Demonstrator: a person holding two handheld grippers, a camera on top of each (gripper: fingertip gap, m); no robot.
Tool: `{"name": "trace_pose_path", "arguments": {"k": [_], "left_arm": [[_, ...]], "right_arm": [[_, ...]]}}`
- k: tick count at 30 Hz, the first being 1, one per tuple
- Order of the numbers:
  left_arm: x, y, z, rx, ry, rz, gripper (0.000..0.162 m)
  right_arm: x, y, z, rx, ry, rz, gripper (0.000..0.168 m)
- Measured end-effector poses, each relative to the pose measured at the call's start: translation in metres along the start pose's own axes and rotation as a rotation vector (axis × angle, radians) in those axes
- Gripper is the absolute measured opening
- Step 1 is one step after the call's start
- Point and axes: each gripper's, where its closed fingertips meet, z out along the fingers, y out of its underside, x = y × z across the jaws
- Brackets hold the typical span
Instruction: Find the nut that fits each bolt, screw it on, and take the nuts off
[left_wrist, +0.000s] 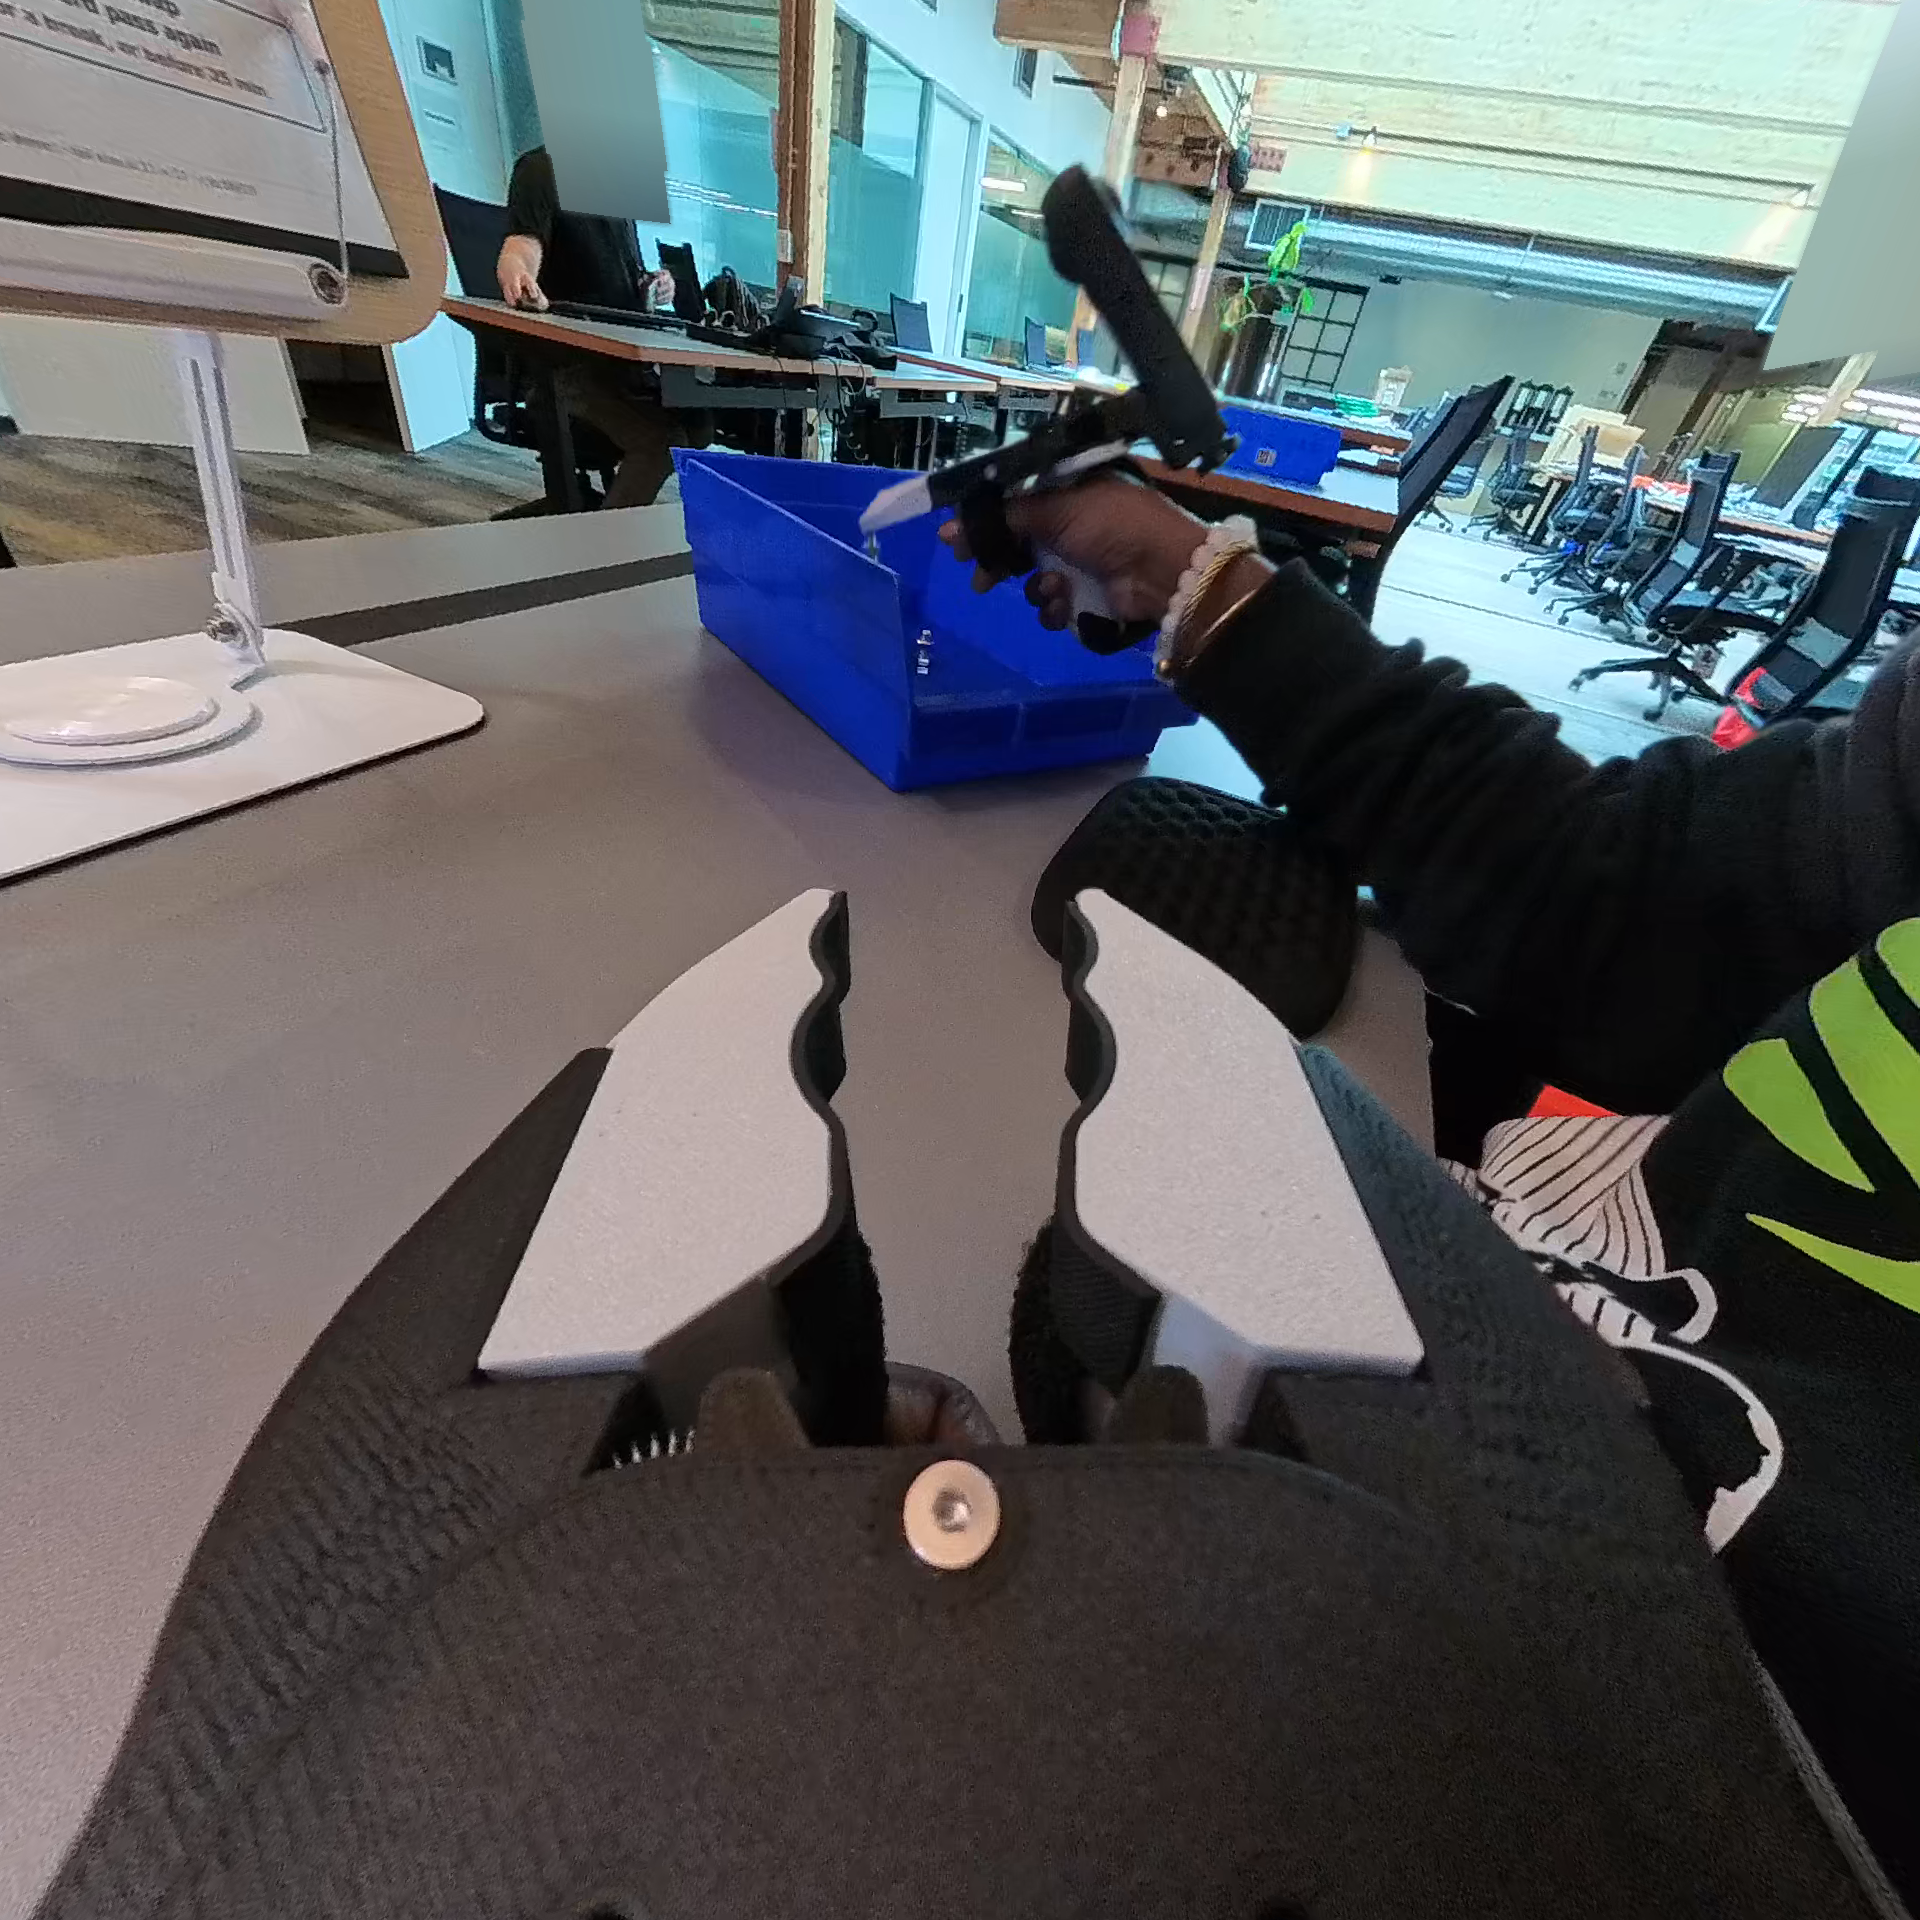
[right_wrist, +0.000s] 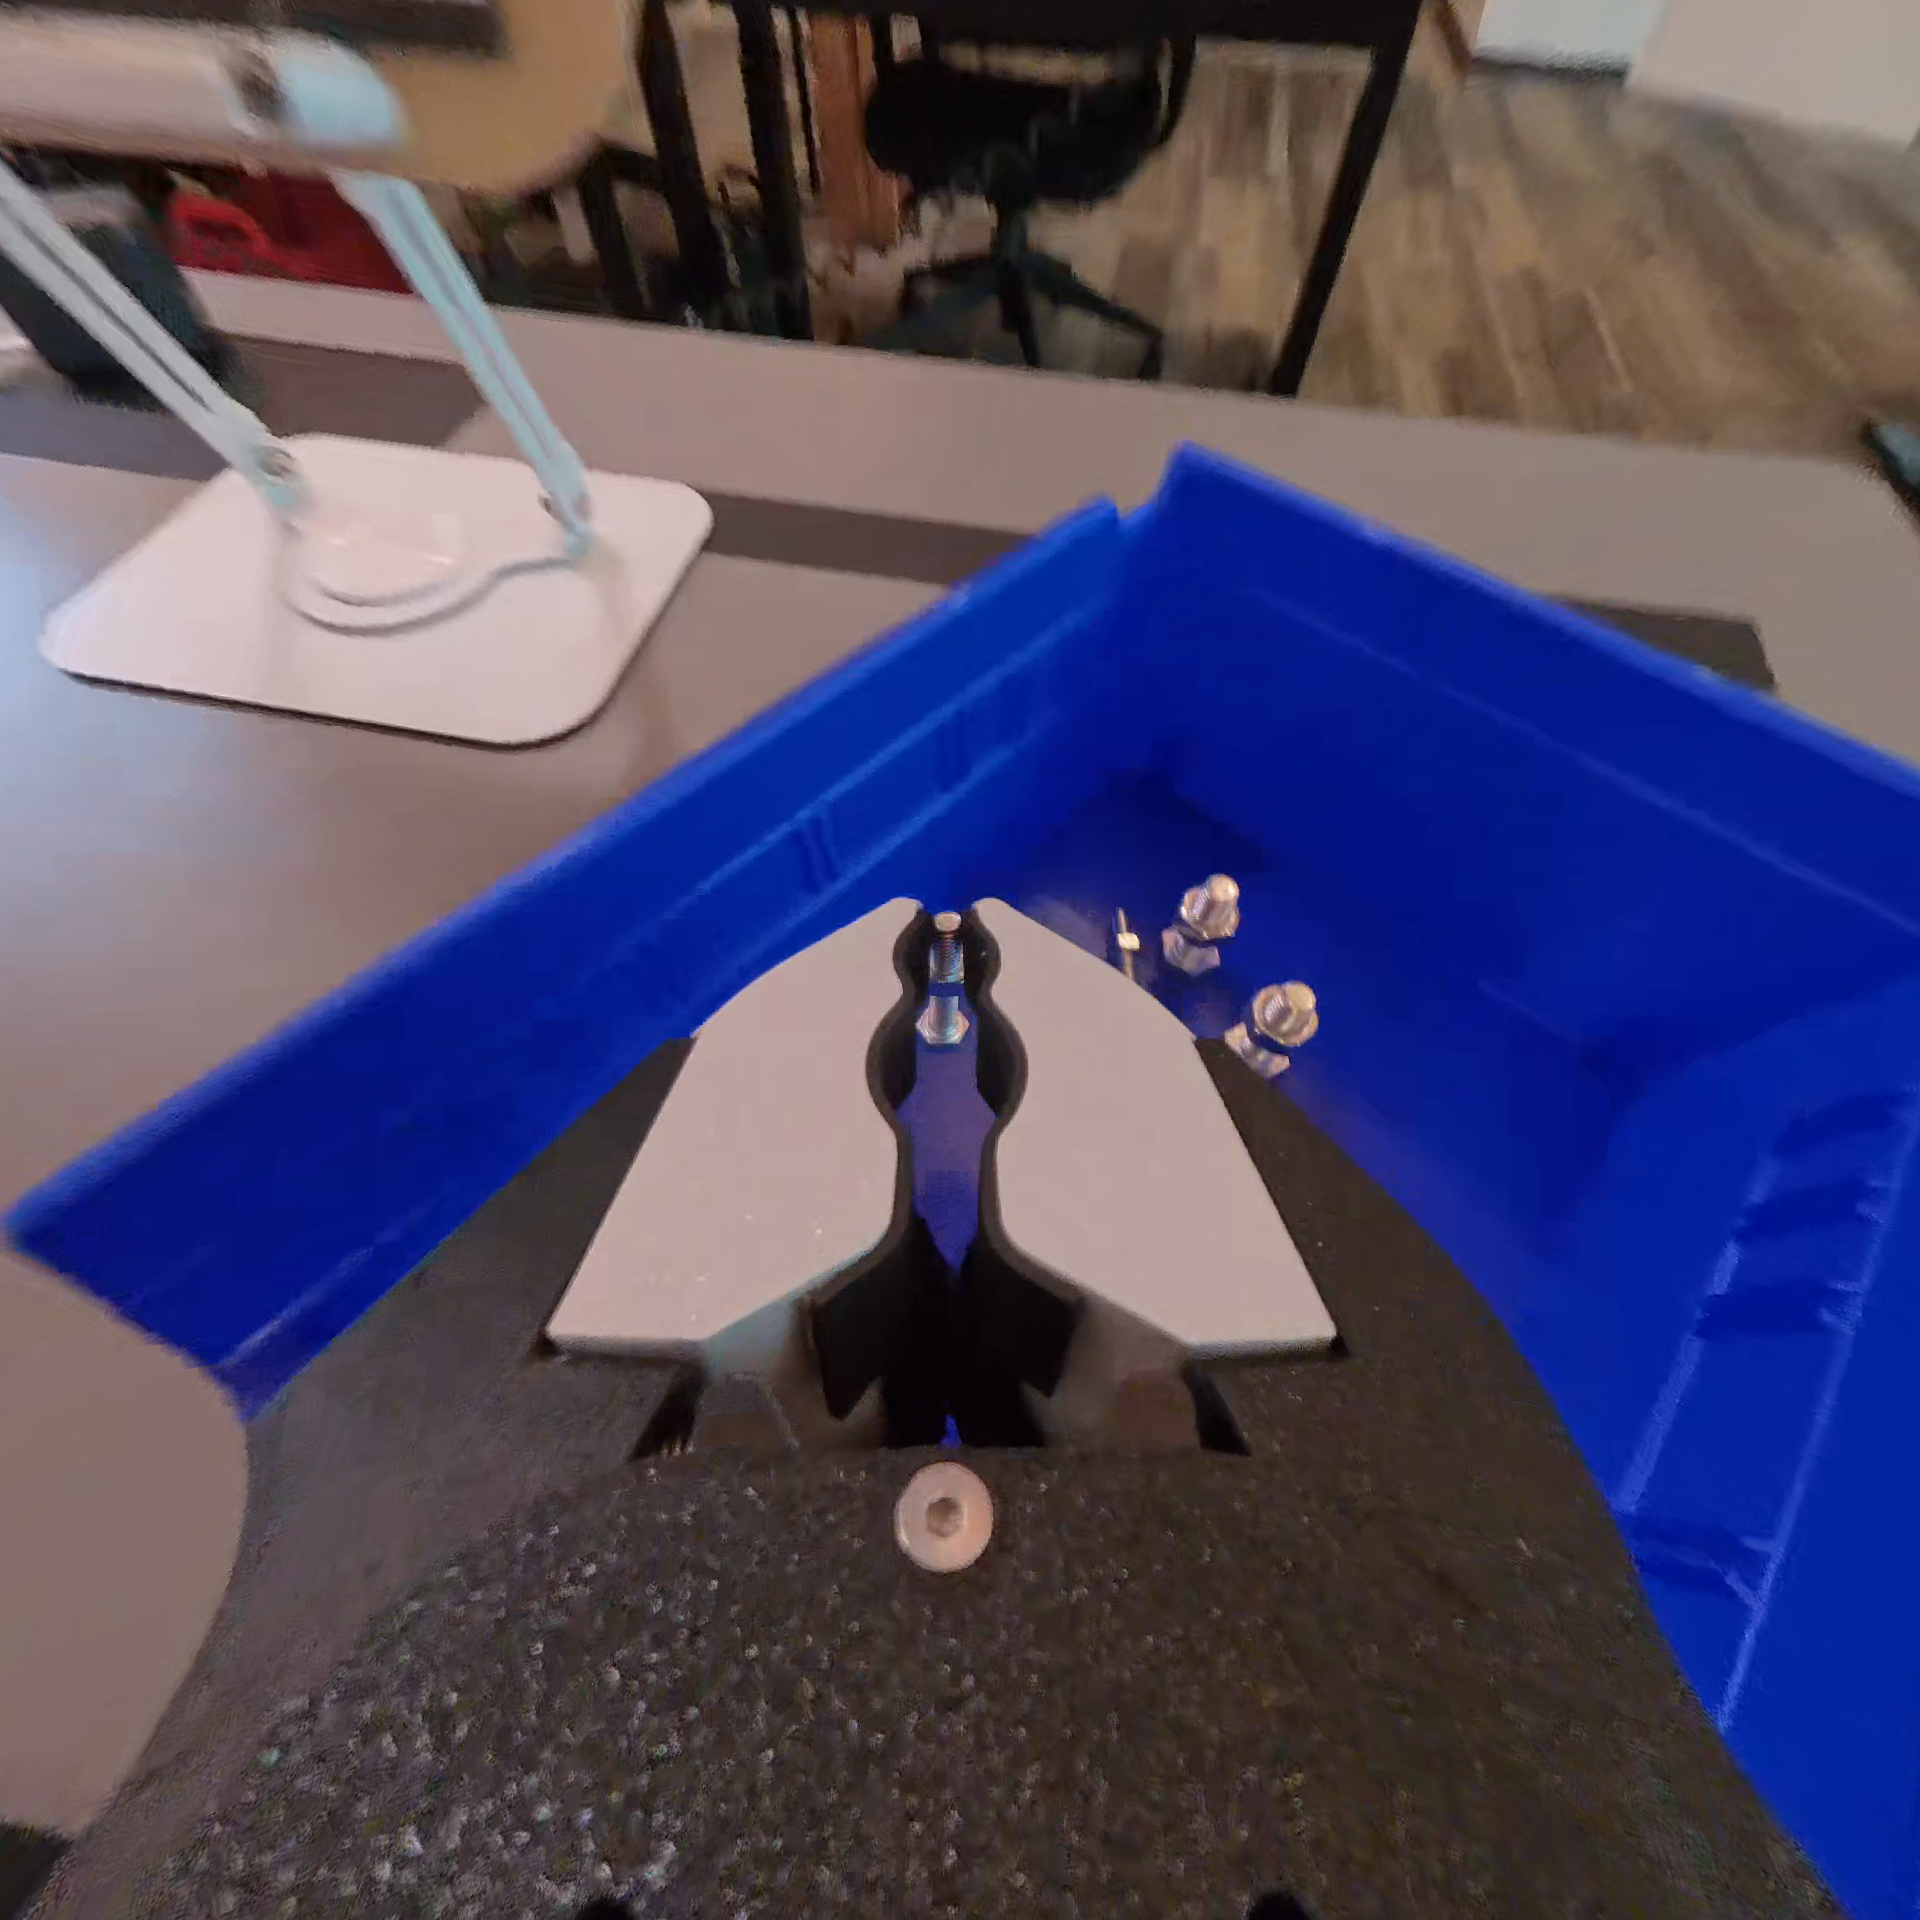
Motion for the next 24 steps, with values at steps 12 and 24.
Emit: {"name": "trace_pose_path", "arguments": {"k": [12, 24], "left_arm": [[-0.002, -0.002, -0.002, 0.019, -0.003, -0.024, 0.039], [-0.002, -0.004, -0.003, 0.027, -0.006, -0.023, 0.039]], "right_arm": [[0.037, 0.038, 0.030, -0.152, 0.135, 0.003, 0.006], [0.026, 0.025, 0.019, -0.101, 0.093, 0.033, 0.028]]}}
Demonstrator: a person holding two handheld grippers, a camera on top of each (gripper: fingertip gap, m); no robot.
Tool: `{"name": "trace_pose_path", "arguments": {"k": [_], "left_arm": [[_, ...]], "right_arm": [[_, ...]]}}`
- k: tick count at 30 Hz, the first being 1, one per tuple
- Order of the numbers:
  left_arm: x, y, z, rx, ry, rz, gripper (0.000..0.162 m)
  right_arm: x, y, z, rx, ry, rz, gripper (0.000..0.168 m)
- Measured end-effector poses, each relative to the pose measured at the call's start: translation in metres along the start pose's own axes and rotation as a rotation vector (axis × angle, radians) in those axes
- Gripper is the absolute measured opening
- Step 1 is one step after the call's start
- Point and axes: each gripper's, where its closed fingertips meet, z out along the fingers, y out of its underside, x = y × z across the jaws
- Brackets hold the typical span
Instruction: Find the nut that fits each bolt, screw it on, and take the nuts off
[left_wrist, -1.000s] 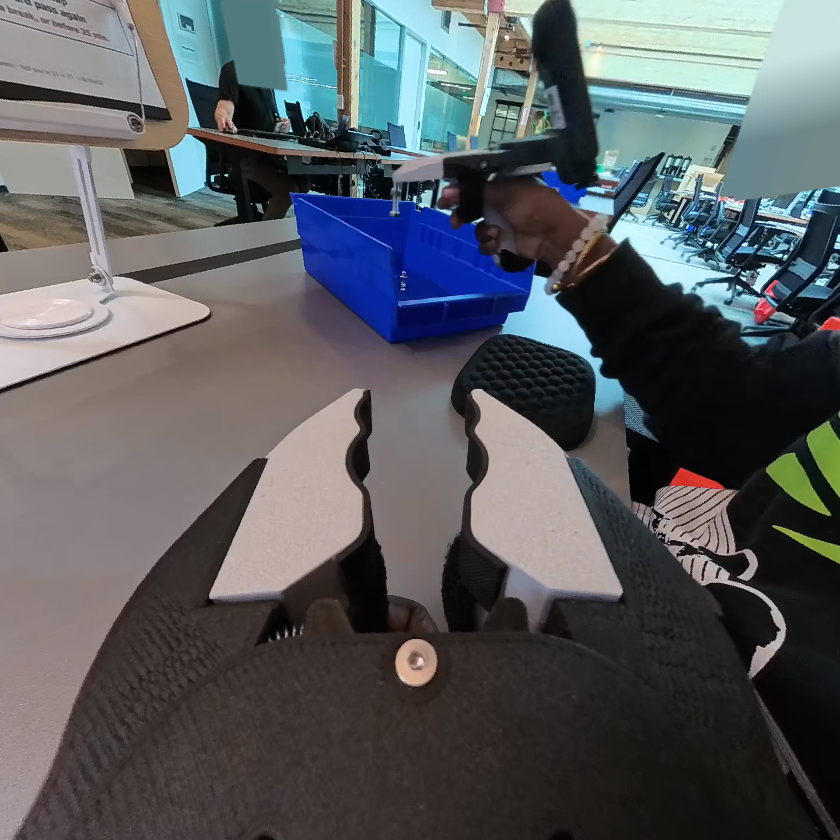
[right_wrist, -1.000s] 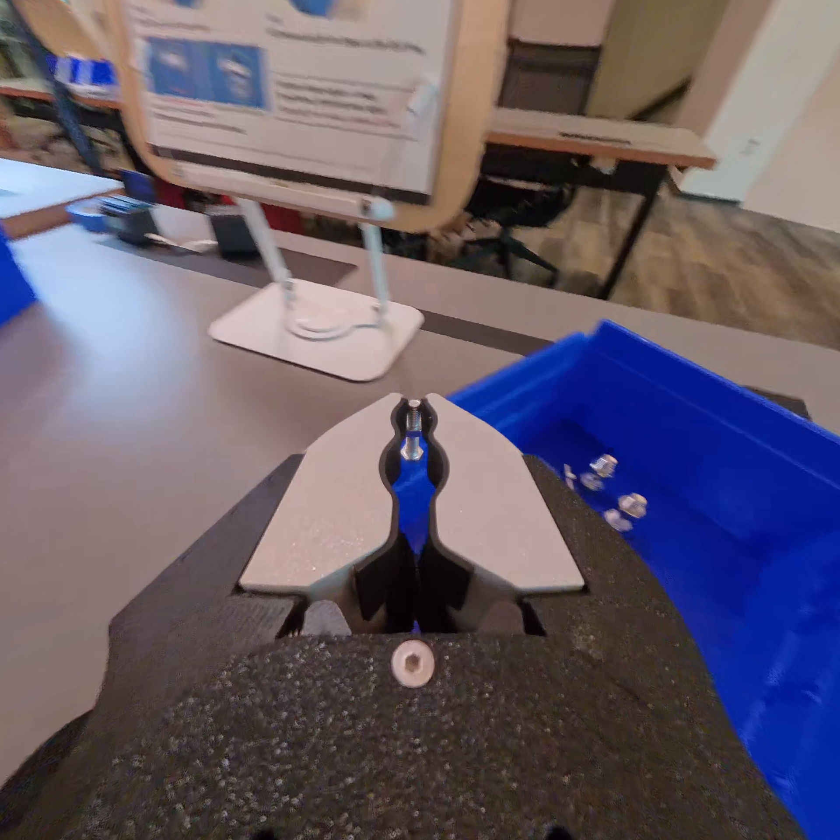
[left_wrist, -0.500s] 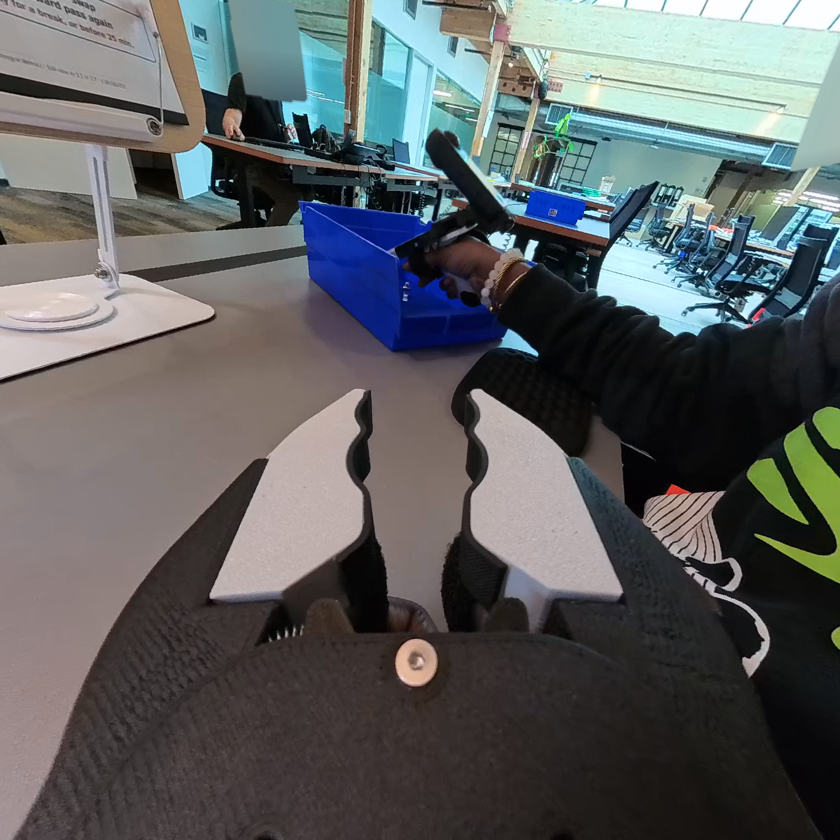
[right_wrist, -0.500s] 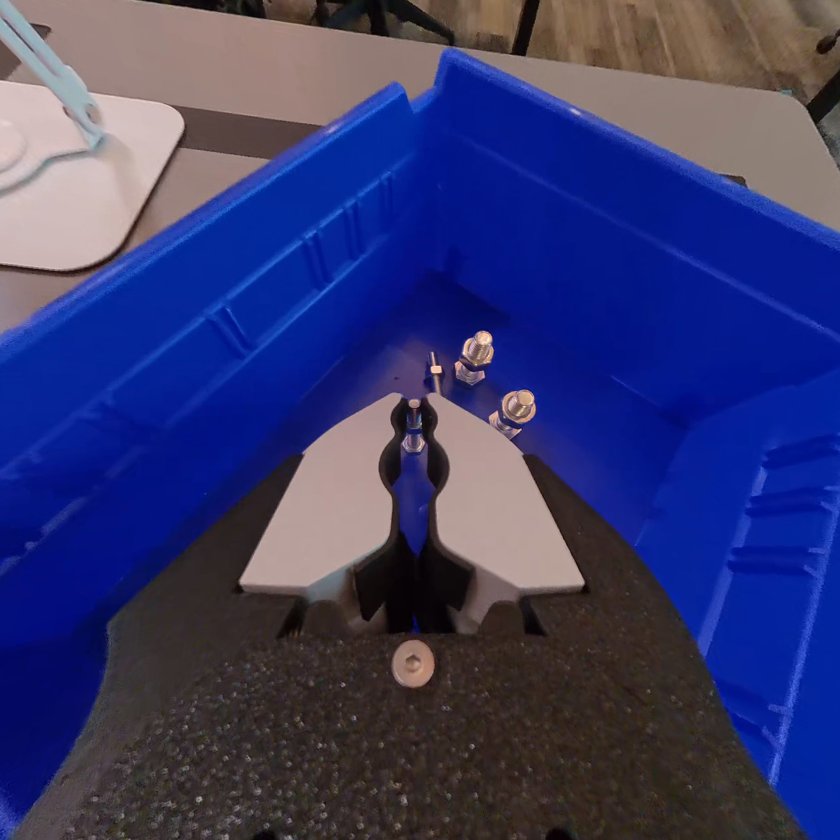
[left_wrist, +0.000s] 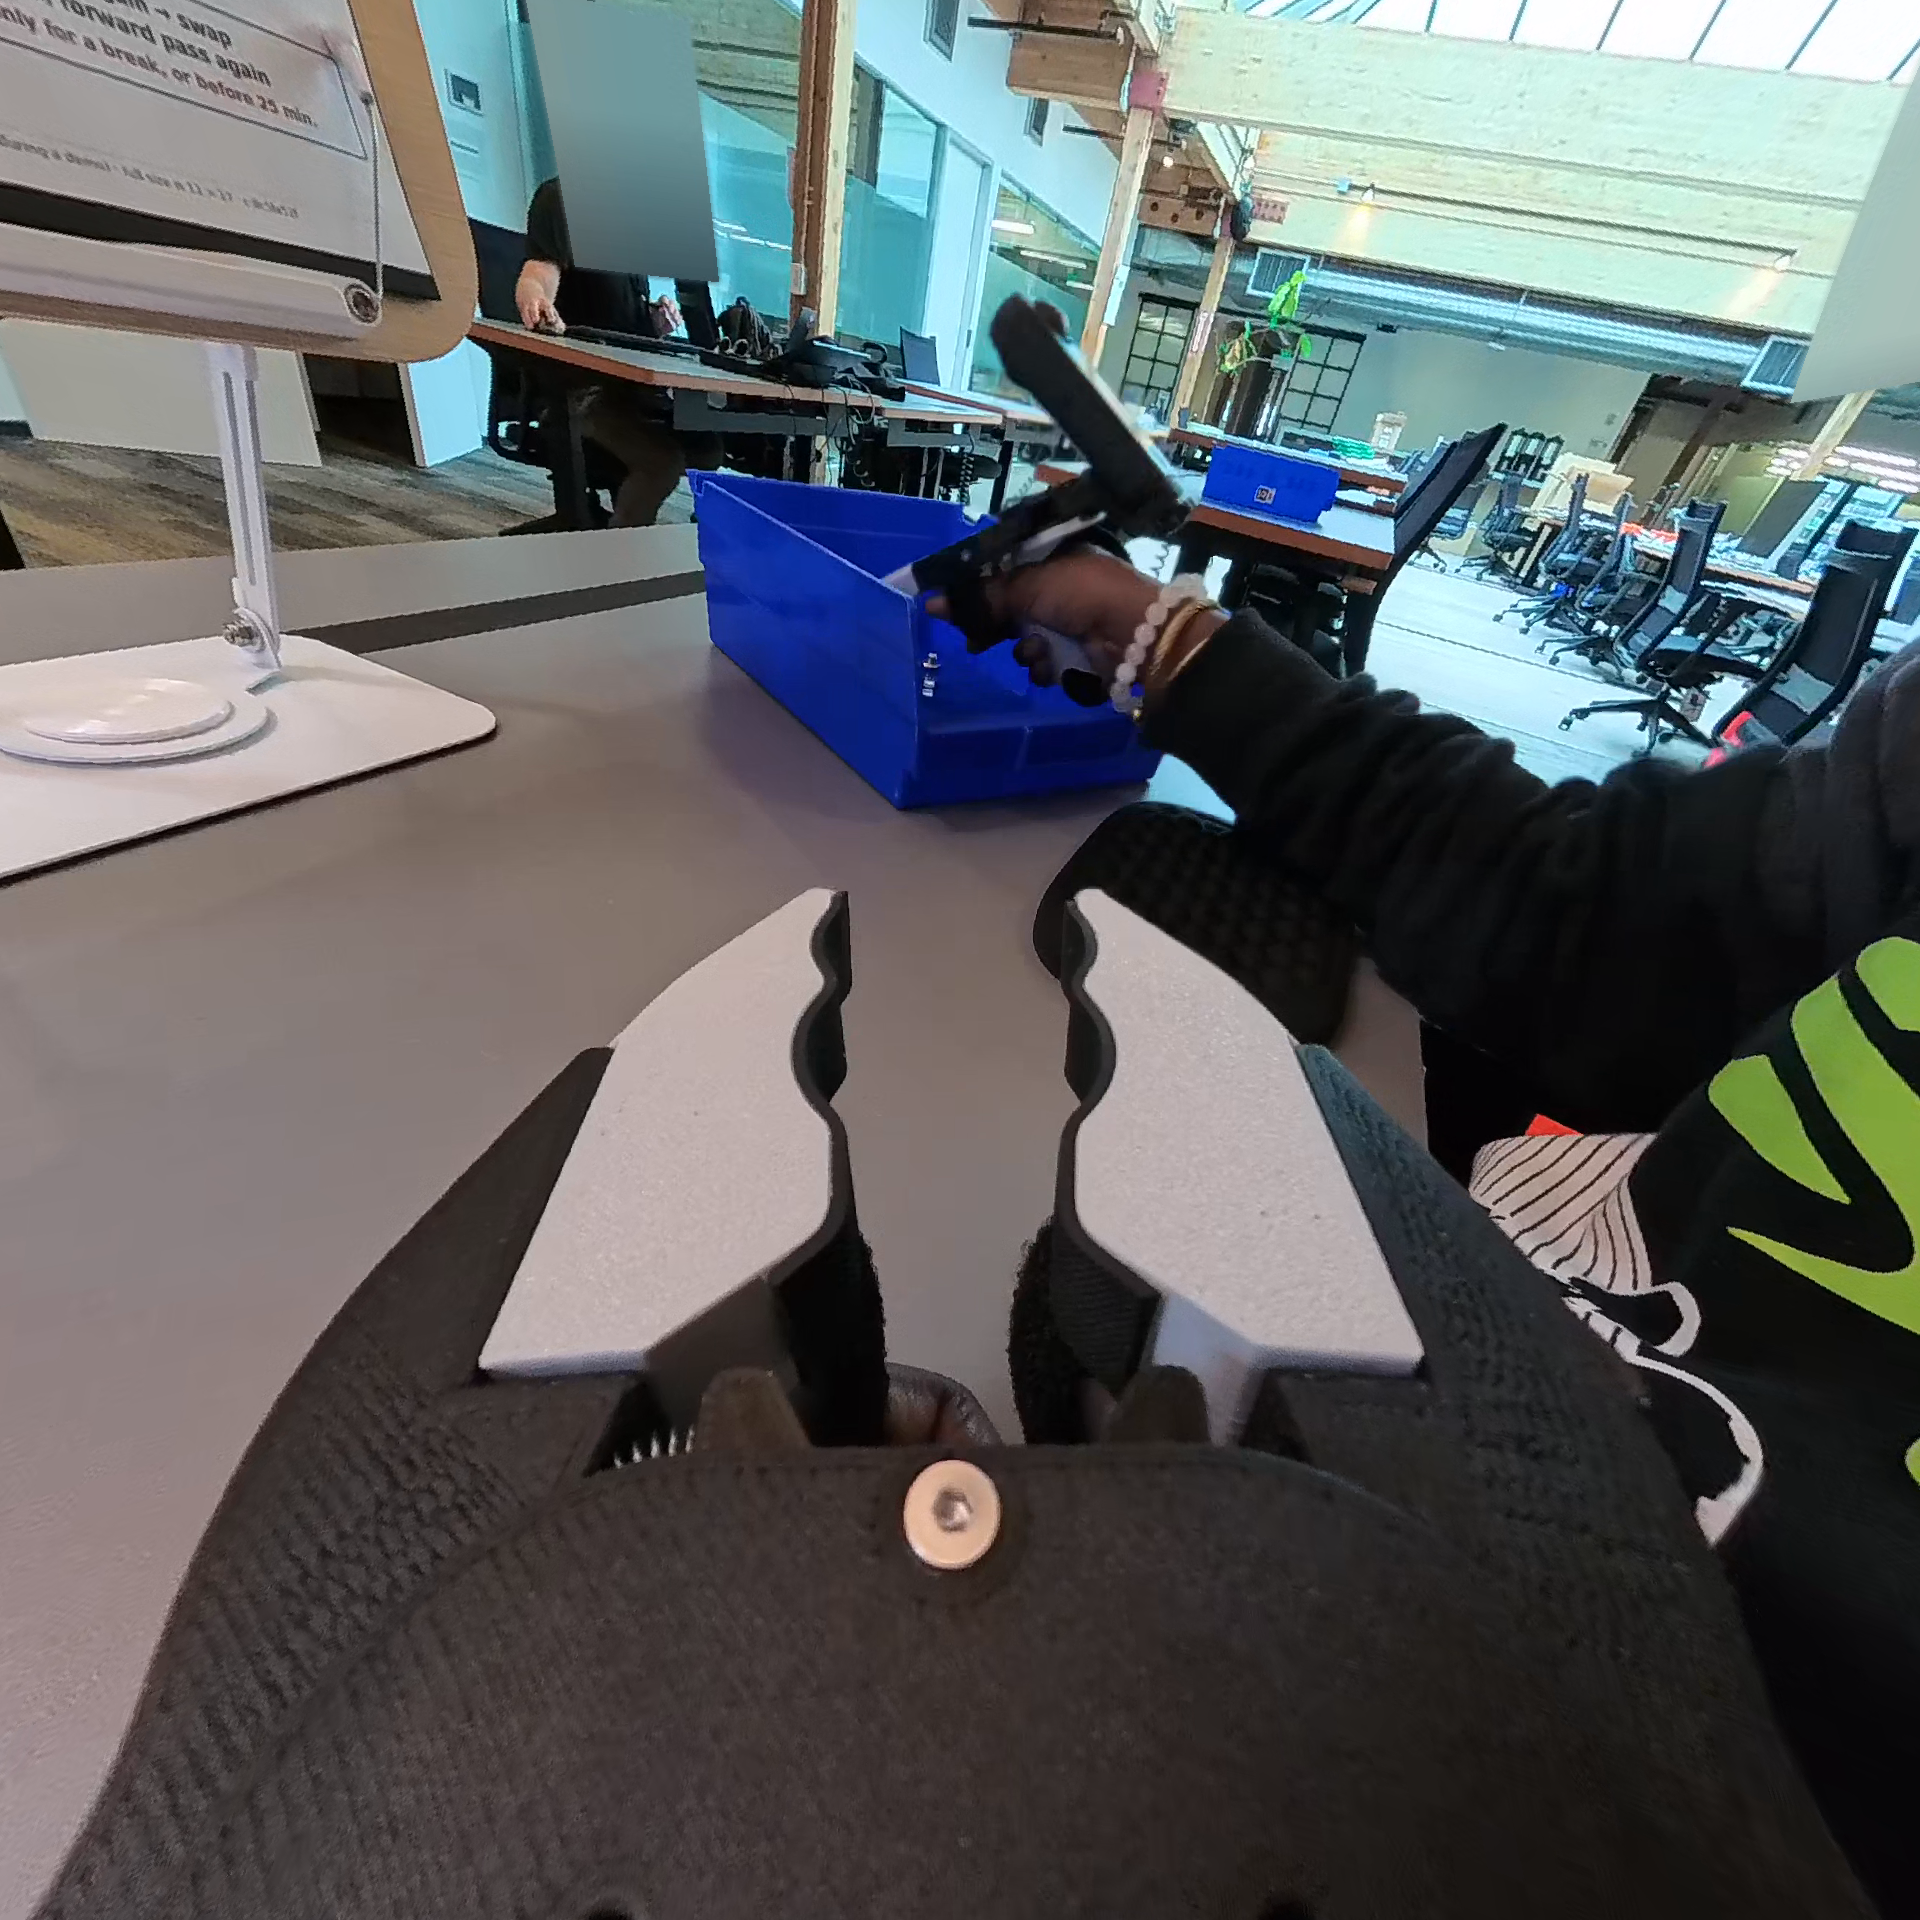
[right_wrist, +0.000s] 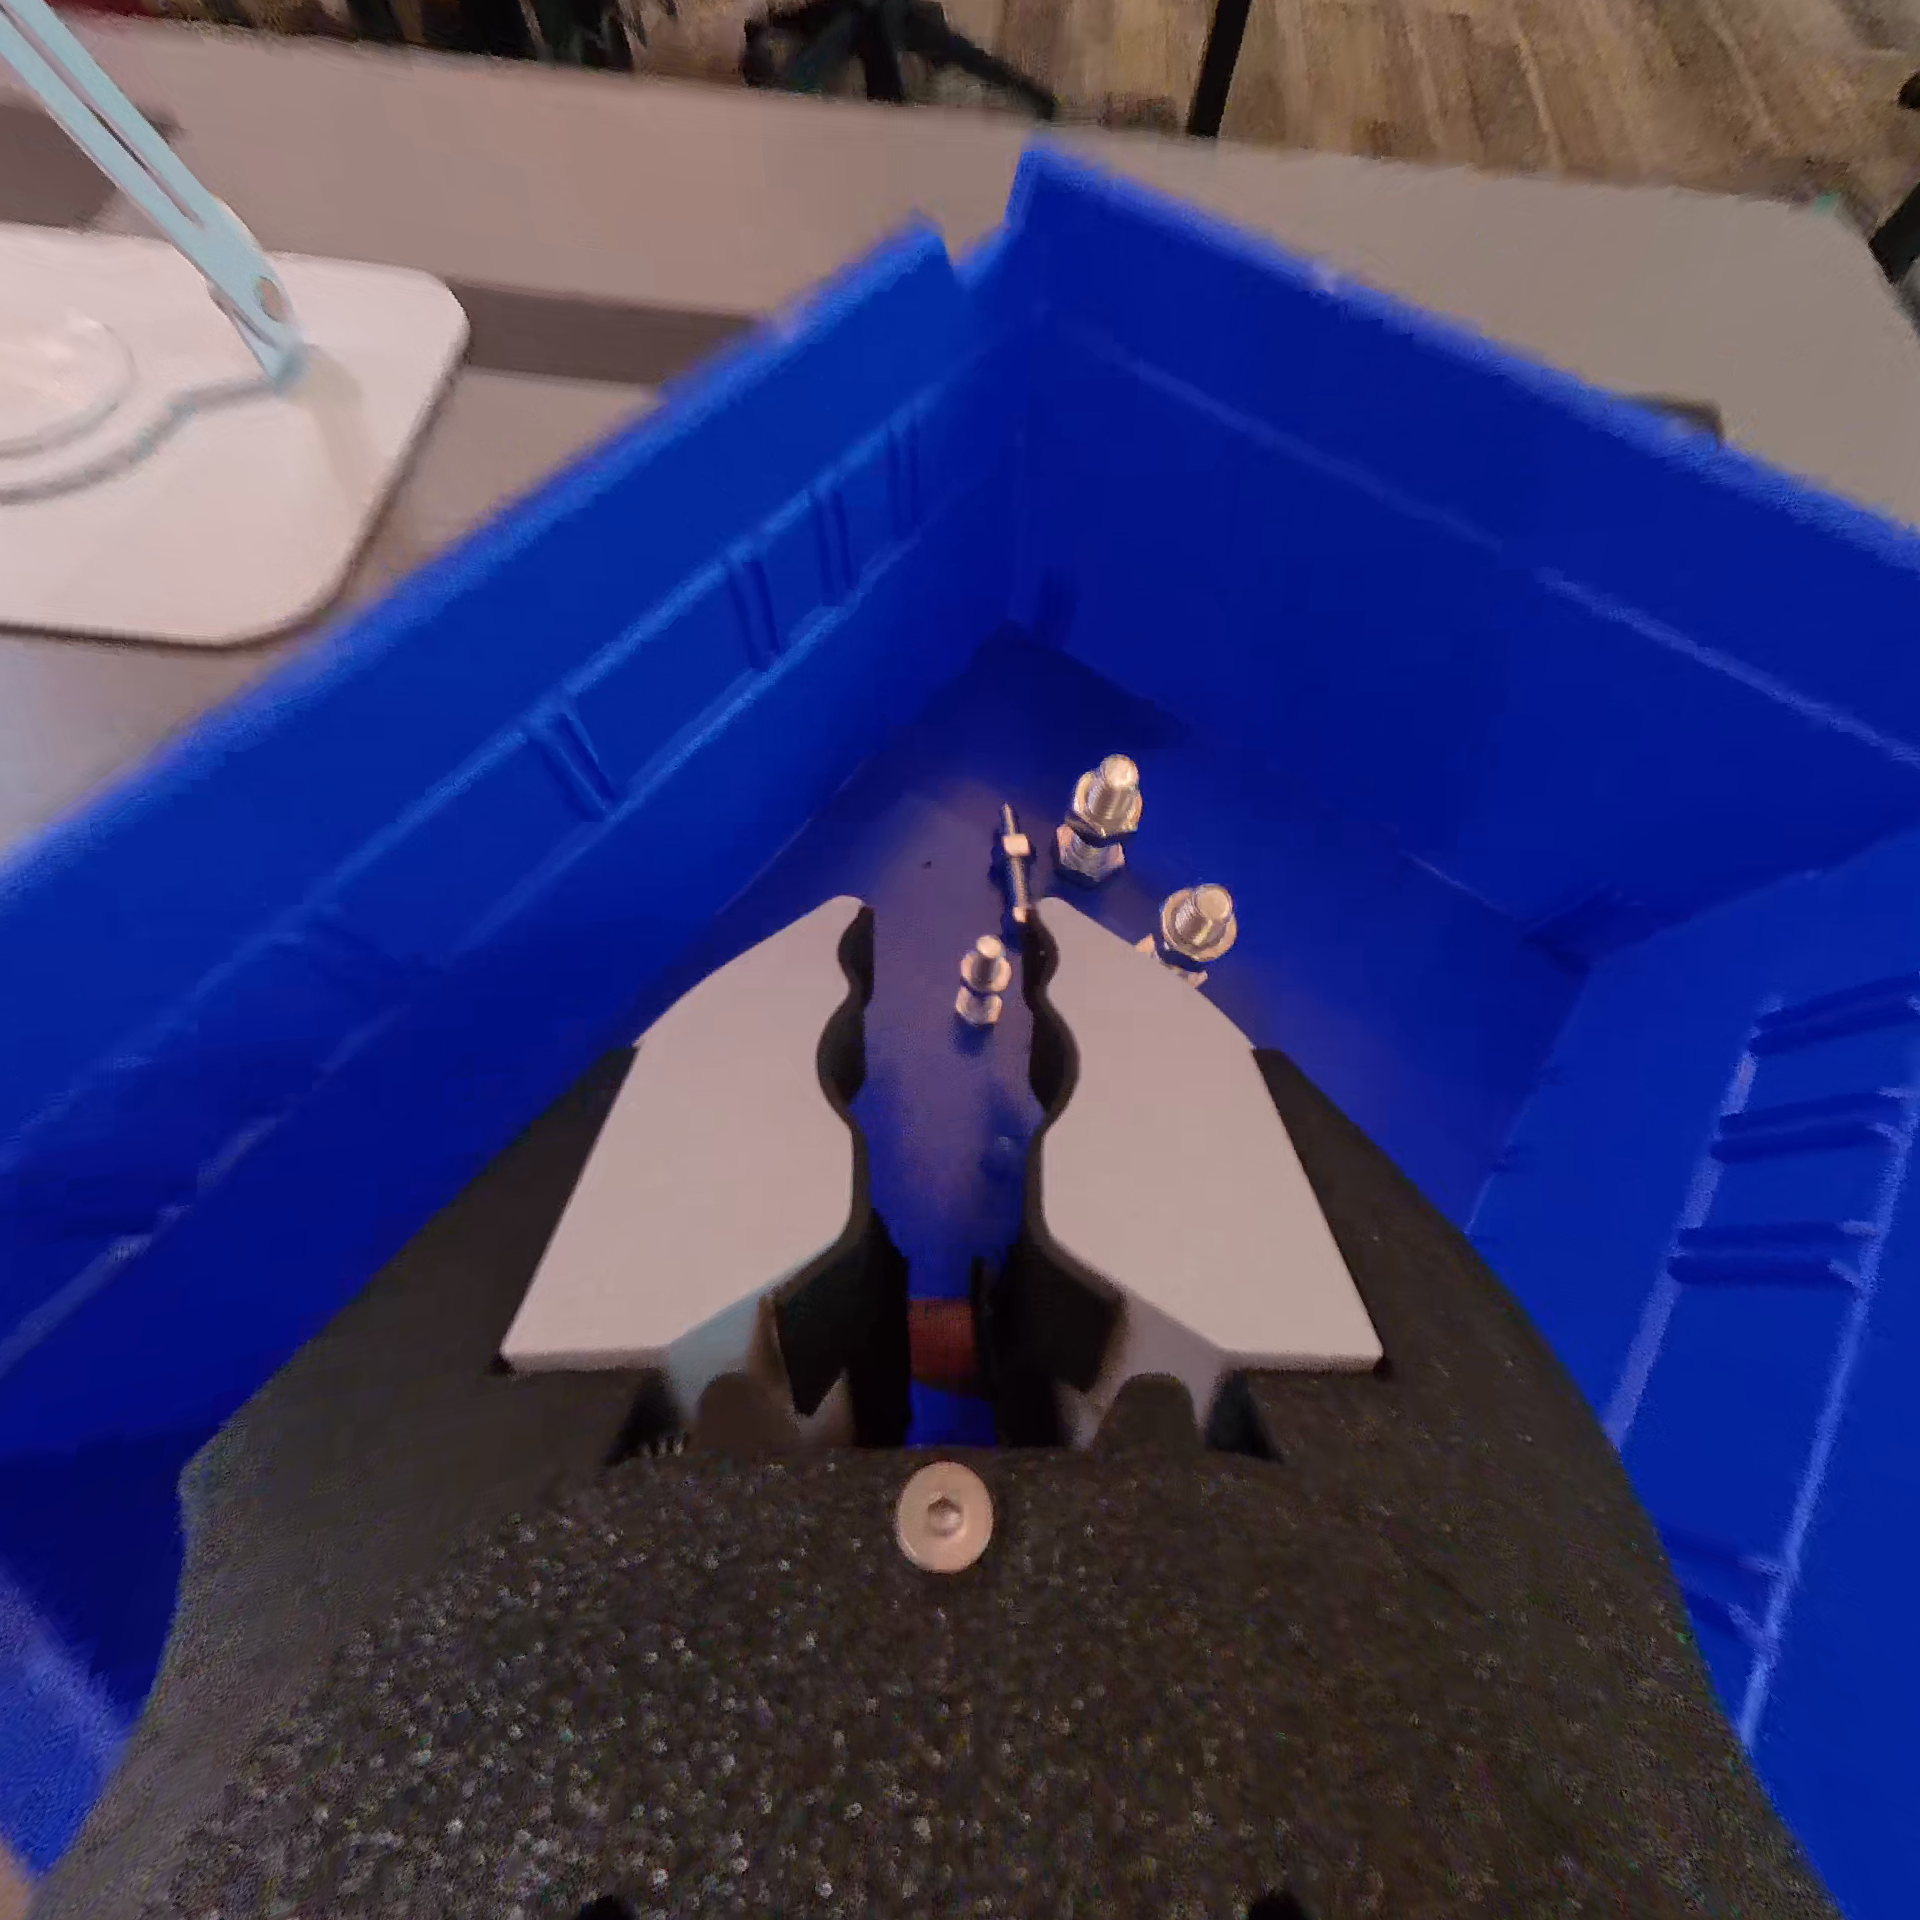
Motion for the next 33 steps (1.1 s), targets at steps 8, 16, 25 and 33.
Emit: {"name": "trace_pose_path", "arguments": {"k": [8, 16, 25, 33], "left_arm": [[-0.045, -0.040, -0.047, 0.129, -0.401, 0.087, 0.053], [-0.128, -0.032, -0.148, -0.017, -1.071, 0.191, 0.063], [-0.149, -0.004, -0.148, -0.179, -1.066, 0.160, 0.023], [-0.142, -0.003, -0.143, -0.218, -1.081, 0.217, 0.019]], "right_arm": [[-0.090, -0.037, -0.091, 0.286, -0.229, -0.002, 0.071], [-0.152, 0.031, -0.083, 0.124, -0.122, -0.130, 0.085], [-0.148, 0.054, -0.059, -0.052, -0.010, -0.275, 0.035], [-0.150, 0.057, -0.065, -0.059, 0.017, -0.343, 0.021]]}}
